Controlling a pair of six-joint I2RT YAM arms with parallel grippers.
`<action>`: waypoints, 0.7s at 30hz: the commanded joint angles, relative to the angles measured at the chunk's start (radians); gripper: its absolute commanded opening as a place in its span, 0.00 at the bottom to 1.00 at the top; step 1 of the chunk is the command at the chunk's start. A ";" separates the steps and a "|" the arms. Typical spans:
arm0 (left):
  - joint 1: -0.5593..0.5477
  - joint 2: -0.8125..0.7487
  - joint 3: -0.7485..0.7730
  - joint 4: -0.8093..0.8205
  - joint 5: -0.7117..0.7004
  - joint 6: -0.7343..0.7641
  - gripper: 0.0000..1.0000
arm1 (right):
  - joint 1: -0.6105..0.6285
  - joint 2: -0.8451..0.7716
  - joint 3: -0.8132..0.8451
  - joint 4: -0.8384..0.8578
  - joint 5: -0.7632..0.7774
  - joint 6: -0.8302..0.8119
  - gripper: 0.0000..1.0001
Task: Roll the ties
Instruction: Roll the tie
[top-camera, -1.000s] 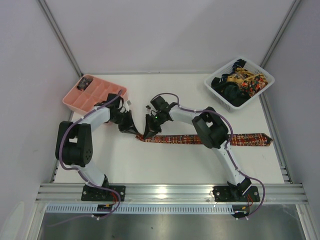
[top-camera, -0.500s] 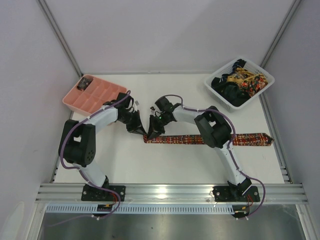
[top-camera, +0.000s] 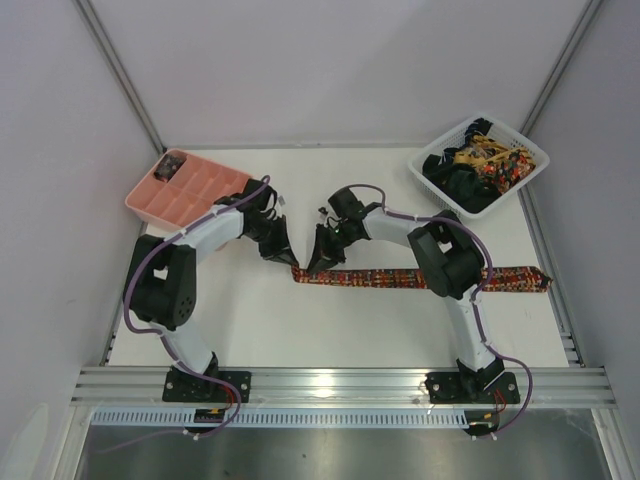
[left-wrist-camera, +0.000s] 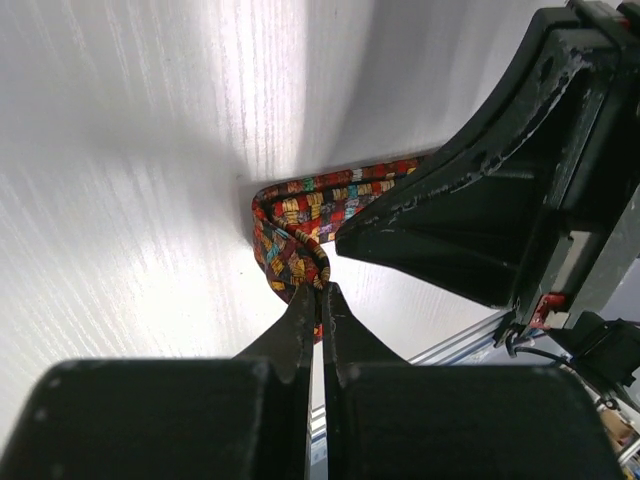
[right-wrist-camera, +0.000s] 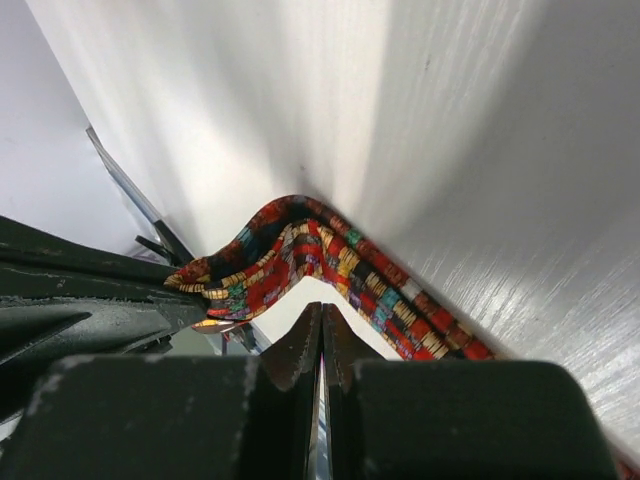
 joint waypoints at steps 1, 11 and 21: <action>-0.023 0.007 0.047 -0.005 -0.009 -0.027 0.01 | 0.008 -0.061 -0.013 -0.013 0.024 -0.018 0.05; -0.083 0.052 0.067 0.018 -0.011 -0.048 0.00 | -0.007 -0.017 -0.021 -0.014 0.083 -0.037 0.04; -0.120 0.095 0.049 0.071 0.014 -0.079 0.01 | -0.050 -0.099 -0.066 -0.031 0.096 0.000 0.04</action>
